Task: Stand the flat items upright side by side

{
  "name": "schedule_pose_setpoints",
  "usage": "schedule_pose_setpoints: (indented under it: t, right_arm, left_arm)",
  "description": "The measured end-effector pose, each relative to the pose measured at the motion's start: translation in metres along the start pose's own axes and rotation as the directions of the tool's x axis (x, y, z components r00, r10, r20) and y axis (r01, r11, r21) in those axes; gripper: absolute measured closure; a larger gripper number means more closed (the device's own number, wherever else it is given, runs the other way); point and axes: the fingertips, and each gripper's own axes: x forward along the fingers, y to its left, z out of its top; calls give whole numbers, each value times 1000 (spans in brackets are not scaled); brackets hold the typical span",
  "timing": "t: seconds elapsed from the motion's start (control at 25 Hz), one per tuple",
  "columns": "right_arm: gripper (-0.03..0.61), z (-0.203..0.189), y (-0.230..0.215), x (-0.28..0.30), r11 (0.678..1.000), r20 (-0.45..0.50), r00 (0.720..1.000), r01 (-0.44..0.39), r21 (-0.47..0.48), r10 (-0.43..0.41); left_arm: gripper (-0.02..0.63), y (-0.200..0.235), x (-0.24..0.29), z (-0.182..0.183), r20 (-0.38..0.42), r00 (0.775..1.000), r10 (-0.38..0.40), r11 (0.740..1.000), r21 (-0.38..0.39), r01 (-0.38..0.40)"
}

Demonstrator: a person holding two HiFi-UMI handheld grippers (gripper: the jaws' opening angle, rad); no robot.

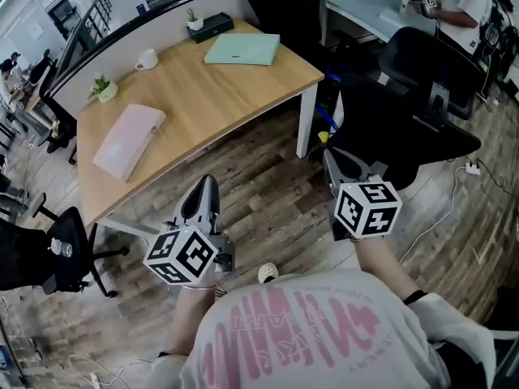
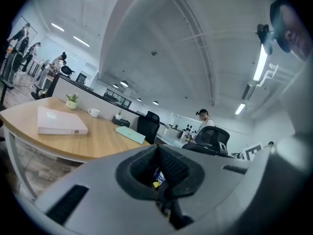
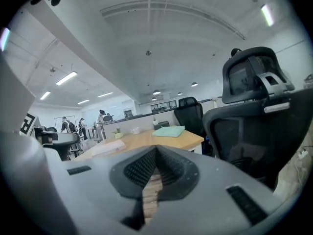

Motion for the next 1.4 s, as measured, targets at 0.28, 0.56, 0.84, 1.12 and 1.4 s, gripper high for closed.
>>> schedule_pose_setpoints:
  t: [0.28,0.56,0.84,1.12,1.4]
  right_arm:
    - [581,22,10,55,997,49,997,55,47,-58]
    - [580,8,26,99,995,-1,997,75,71,-75]
    - [580,-31,17,146,994,-137,989,73,82,-61]
    - [580,-19,-16,227,993,-171,985,48,104,-30]
    - [580,31,-47,310,997,-159,986,-31,76,42]
  left_arm:
    - [611,39,48,39,-7,997,-79,996,36,79]
    - [611,67,85,24,-80,989,-123,992,31,126]
    - [611,97,118,-6,-181,978,-108,994,-11,108]
    - [611,120,179,6,-160,986,-54,998,-30,50]
    - [611,122,263,41,-109,994,-26,999,-23,23]
